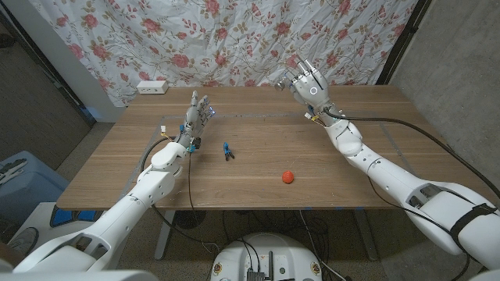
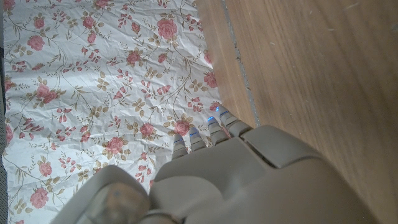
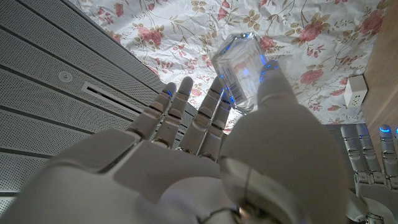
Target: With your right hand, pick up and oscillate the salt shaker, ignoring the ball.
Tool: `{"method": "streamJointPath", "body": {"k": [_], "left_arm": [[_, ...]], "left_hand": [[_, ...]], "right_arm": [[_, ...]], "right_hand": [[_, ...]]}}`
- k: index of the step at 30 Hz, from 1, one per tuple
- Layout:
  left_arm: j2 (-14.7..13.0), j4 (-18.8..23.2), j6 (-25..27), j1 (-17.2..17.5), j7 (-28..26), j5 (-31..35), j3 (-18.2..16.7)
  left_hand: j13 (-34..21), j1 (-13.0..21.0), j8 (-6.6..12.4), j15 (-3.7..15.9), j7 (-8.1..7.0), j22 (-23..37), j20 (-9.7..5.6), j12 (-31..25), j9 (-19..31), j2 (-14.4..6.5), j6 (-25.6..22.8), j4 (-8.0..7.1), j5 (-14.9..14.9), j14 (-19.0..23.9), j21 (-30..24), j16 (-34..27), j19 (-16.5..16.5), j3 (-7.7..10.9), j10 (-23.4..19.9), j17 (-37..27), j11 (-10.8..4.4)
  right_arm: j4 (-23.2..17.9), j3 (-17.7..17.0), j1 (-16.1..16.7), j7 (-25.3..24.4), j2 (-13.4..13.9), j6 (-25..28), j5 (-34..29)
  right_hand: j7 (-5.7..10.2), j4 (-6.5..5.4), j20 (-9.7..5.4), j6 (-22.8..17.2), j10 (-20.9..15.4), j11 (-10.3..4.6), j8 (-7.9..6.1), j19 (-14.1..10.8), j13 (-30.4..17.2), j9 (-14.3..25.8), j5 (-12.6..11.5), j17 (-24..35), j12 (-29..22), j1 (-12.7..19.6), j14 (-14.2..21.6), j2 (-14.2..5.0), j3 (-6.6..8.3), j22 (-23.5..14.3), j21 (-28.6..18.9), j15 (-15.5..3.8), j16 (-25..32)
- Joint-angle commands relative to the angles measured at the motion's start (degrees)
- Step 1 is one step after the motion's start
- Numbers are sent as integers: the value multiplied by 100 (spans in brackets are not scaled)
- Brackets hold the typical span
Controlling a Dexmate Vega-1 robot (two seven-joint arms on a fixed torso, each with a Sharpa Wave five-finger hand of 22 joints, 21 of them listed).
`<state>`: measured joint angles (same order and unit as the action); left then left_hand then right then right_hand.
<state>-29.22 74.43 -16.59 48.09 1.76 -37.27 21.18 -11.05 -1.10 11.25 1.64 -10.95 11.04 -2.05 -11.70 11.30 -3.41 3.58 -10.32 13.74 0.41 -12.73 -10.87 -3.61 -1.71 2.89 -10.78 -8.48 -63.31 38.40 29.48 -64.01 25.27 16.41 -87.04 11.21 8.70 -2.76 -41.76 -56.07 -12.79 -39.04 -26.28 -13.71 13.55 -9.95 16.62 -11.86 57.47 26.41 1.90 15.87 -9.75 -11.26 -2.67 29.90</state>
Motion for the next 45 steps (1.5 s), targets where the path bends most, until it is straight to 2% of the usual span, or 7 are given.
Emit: {"method": "streamJointPath", "body": {"k": [1, 14, 33, 36, 39, 43, 45], "left_arm": [[-1, 1, -3, 1, 0, 0, 0], [0, 1, -3, 1, 0, 0, 0], [0, 2, -1, 0, -1, 0, 0], [0, 1, -2, -1, -1, 0, 0], [0, 1, -2, -1, -1, 0, 0], [0, 1, -2, -1, -1, 0, 1], [0, 1, -2, -1, -1, 0, 1]], "left_hand": [[-21, -1, 24, 601, -57, 27, -138, -45, 35, -578, -3, -35, 44, 3, -25, -29, -25, -11, -6, -34, -38], [-21, -1, 22, 600, -57, 27, -133, -45, 35, -578, 1, -36, 45, 1, -26, -28, -26, -10, -6, -34, -43], [-21, -1, 25, 607, -57, 27, -136, -45, 35, -578, -4, -35, 45, 6, -26, -30, -27, -10, -6, -34, -50], [-21, -1, 25, 602, -54, 27, -134, -44, 35, -578, -6, -35, 45, 3, -27, -28, -29, -10, -4, -34, -47], [-21, -1, 24, 607, -59, 27, -140, -44, 35, -578, -3, -35, 45, 2, -26, -28, -27, -10, -3, -34, -49], [-21, -1, 27, 597, -51, 27, -137, -43, 35, -578, -10, -35, 46, 4, -25, -29, -25, -10, -3, -34, -45], [-21, -1, 26, 602, -52, 27, -135, -44, 35, -578, -9, -35, 45, 2, -26, -28, -27, -10, -4, -34, -47]], "right_arm": [[79, -3, 30, 1, 8, -124, 12], [-31, -17, 243, 1, 107, -342, 47], [-522, -795, 606, 1, -71, -1596, 403], [-569, -767, 567, 1, -60, -1786, 624], [-631, -589, 499, 1, 27, -1721, 822], [-838, -146, 359, 139, 342, -1670, 1514], [-1100, 0, 353, 470, 555, -1677, 1901]], "right_hand": [[150, 11, -39, -191, 33, 4, -61, -20, -23, 132, -31, 15, -39, 392, 47, -427, -8, -23, -27, -819, -9], [150, 5, -36, -202, 42, 4, -77, -23, -20, 137, -28, 13, -34, 374, 51, -438, -20, -24, -28, -815, -14], [145, -97, -44, -251, -4, 10, -137, -157, -16, 149, -38, -49, -53, 87, 184, -439, -71, -21, -63, -777, -107], [146, -104, -40, -248, -9, 11, -140, -171, -14, 147, -41, -62, -53, 45, 197, -426, -78, -21, -64, -780, -129], [146, -113, -35, -238, -8, 11, -137, -176, -9, 142, -46, -76, -50, -6, 213, -418, -85, -22, -62, -783, -153], [147, -126, -32, -223, -6, 11, -130, -179, -4, 135, -49, -89, -46, -66, 232, -413, -93, -22, -57, -782, -178], [146, -137, -30, -212, 3, 12, -124, -180, 1, 131, -49, -93, -40, -104, 245, -411, -100, -22, -55, -777, -187]]}}
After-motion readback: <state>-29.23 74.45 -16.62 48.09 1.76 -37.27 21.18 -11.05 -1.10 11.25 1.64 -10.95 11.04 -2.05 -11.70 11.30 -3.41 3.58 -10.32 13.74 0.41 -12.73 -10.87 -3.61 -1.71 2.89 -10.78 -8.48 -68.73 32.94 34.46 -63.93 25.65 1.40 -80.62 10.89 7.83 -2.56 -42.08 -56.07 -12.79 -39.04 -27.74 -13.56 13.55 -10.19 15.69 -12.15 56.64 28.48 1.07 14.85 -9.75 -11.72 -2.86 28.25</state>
